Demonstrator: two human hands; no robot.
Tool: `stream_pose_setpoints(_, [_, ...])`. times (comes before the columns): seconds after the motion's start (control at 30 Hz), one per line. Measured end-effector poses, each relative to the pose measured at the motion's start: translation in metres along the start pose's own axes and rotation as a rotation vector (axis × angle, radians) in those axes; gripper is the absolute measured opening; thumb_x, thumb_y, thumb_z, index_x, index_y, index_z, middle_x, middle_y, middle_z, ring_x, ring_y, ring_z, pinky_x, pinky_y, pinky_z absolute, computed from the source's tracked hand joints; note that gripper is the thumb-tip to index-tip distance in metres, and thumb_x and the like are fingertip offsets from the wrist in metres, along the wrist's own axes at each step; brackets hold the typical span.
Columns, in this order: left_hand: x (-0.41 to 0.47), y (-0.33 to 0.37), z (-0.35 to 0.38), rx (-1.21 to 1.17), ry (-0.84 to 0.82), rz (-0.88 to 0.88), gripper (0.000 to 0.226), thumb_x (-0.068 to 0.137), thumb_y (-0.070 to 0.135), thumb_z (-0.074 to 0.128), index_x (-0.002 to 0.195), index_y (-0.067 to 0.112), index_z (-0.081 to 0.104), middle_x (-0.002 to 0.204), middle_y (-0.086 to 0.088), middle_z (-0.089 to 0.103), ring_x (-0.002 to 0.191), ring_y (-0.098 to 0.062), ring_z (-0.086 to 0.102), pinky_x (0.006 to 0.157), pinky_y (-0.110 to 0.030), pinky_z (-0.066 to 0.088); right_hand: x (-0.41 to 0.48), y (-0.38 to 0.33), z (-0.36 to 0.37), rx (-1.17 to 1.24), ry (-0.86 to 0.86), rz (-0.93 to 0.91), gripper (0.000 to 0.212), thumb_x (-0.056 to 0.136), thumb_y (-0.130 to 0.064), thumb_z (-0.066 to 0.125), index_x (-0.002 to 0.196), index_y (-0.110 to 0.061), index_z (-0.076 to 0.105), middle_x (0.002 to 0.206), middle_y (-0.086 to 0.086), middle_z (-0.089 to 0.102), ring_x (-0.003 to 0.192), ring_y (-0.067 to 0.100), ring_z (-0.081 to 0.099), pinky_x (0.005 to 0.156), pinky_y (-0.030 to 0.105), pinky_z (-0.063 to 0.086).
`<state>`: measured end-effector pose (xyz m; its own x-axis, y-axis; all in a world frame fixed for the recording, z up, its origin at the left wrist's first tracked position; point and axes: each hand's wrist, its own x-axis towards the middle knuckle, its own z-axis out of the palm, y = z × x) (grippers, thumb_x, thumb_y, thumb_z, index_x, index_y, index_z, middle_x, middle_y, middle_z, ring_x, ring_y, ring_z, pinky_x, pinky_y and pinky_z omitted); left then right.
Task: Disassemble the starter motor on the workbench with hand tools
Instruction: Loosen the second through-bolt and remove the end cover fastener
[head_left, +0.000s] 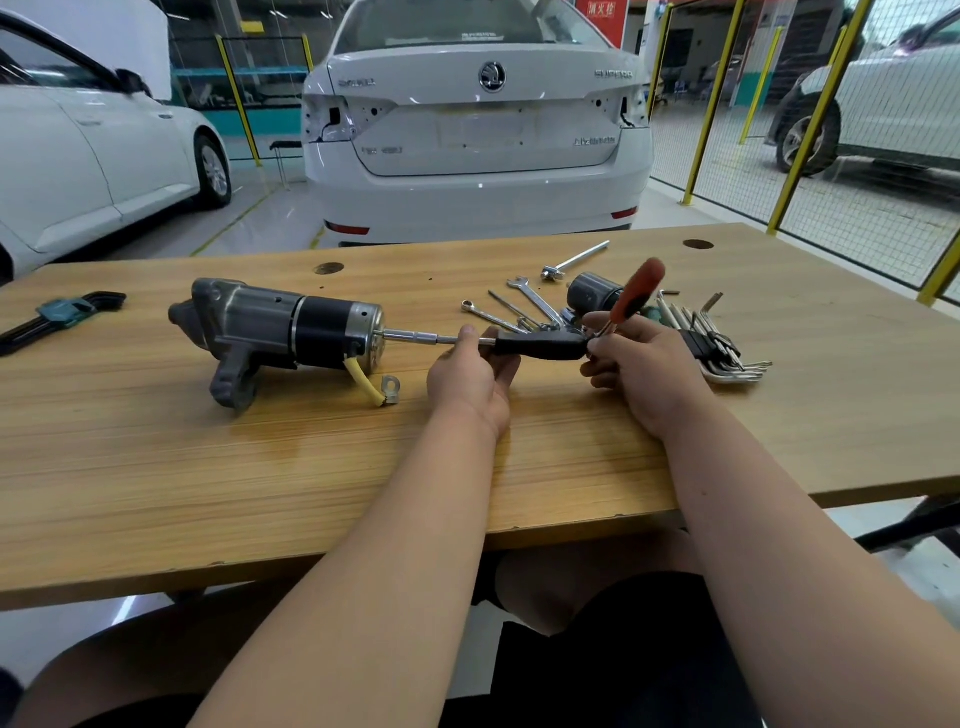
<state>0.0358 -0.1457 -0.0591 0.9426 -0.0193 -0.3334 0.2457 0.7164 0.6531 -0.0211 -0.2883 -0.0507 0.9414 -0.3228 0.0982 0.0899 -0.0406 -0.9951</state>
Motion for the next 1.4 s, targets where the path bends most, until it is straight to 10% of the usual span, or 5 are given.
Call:
stream_pose_setpoints(0.37, [-0.0055, -0.0023, 0.0028, -0.017, 0.015, 0.088, 0.016, 0.100, 0.017, 0.047, 0.086, 0.010, 0.054, 0.082, -0.009, 0.066, 0.081, -0.021, 0.065, 0.074, -0.036, 0.057, 0.0046, 0.0042, -0.0010, -0.216, 0.076, 0.057, 0.030, 0.098, -0.043, 0.055, 0.096, -0.018, 0.071, 0.054, -0.003, 0.060, 0.054, 0.010, 0.056, 0.062, 0.030, 0.048])
stream_pose_setpoints(0.8, [-0.0026, 0.0010, 0.0037, 0.072, 0.049, 0.070, 0.027, 0.102, 0.028, 0.041, 0.085, 0.014, 0.056, 0.078, -0.003, 0.063, 0.074, -0.018, 0.062, 0.068, -0.033, 0.051, -0.0021, -0.0016, -0.0018, -0.085, -0.053, -0.001, 0.036, 0.090, 0.003, 0.059, 0.094, -0.031, 0.071, 0.116, 0.002, 0.066, 0.102, 0.021, 0.065, 0.075, 0.026, 0.052])
stream_pose_setpoints(1.1, [-0.0040, -0.0011, 0.0031, 0.084, 0.040, 0.099, 0.030, 0.103, 0.030, 0.034, 0.085, 0.016, 0.053, 0.070, -0.002, 0.067, 0.072, -0.018, 0.063, 0.067, -0.032, 0.051, -0.0006, -0.0009, -0.0017, -0.056, 0.003, 0.045, 0.009, 0.097, -0.018, 0.060, 0.100, -0.018, 0.069, 0.082, 0.005, 0.062, 0.060, 0.010, 0.061, 0.056, 0.024, 0.048])
stream_pose_setpoints(1.23, [-0.0060, -0.0028, 0.0022, 0.112, 0.041, 0.123, 0.031, 0.103, 0.031, 0.033, 0.087, 0.016, 0.054, 0.071, -0.001, 0.068, 0.076, -0.018, 0.064, 0.069, -0.032, 0.053, 0.0013, 0.0025, -0.0009, -0.270, 0.076, 0.058, 0.029, 0.099, -0.044, 0.053, 0.097, -0.020, 0.069, 0.052, -0.004, 0.060, 0.045, 0.002, 0.056, 0.062, 0.029, 0.045])
stream_pose_setpoints(1.4, [-0.0054, -0.0023, 0.0012, 0.105, 0.022, 0.115, 0.031, 0.104, 0.031, 0.031, 0.088, 0.016, 0.053, 0.071, -0.001, 0.068, 0.078, -0.020, 0.064, 0.070, -0.032, 0.052, -0.0003, 0.0033, 0.0010, -0.319, 0.099, 0.022, 0.029, 0.100, -0.043, 0.052, 0.099, -0.021, 0.070, 0.058, -0.002, 0.061, 0.042, -0.002, 0.053, 0.063, 0.030, 0.044])
